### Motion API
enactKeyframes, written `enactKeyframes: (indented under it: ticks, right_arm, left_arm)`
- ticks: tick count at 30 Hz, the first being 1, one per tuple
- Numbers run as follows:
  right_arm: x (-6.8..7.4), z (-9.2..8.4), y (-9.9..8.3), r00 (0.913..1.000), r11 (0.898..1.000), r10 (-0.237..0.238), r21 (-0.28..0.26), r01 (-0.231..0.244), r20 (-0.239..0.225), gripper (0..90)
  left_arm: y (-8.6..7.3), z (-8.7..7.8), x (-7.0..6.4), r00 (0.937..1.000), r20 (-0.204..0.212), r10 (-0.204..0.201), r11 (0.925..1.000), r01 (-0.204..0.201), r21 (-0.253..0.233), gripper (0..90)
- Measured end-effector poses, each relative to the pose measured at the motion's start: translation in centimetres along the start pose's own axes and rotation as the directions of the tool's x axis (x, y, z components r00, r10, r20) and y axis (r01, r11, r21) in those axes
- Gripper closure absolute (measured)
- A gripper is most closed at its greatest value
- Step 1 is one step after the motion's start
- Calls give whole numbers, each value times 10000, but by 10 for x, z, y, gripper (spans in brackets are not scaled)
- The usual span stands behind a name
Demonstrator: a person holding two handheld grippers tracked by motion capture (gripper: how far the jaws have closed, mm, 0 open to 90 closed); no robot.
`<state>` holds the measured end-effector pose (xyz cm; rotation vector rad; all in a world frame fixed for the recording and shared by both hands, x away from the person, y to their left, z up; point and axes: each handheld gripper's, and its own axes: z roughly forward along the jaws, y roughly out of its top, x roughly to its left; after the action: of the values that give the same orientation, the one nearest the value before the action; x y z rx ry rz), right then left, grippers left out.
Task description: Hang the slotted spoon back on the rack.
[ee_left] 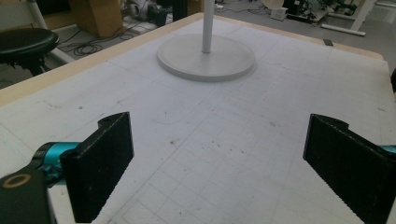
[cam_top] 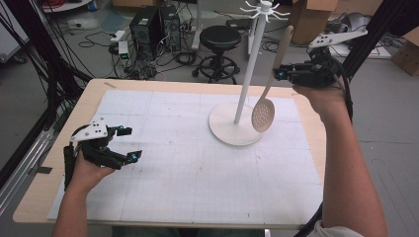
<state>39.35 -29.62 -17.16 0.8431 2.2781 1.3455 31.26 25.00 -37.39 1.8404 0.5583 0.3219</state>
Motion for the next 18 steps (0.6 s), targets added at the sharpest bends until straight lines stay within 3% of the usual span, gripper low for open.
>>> enactKeyframes:
  ticks: [10,18]
  right_arm:
    - [-17,11,7,9990,9980,305,535,-322,320,736]
    - [-27,13,12,9975,9971,578,463,-597,411,736]
  left_arm:
    - [0,-1,1,10000,72,-22,10000,23,-72,91]
    - [0,-3,2,10000,43,-69,9999,70,-138,91]
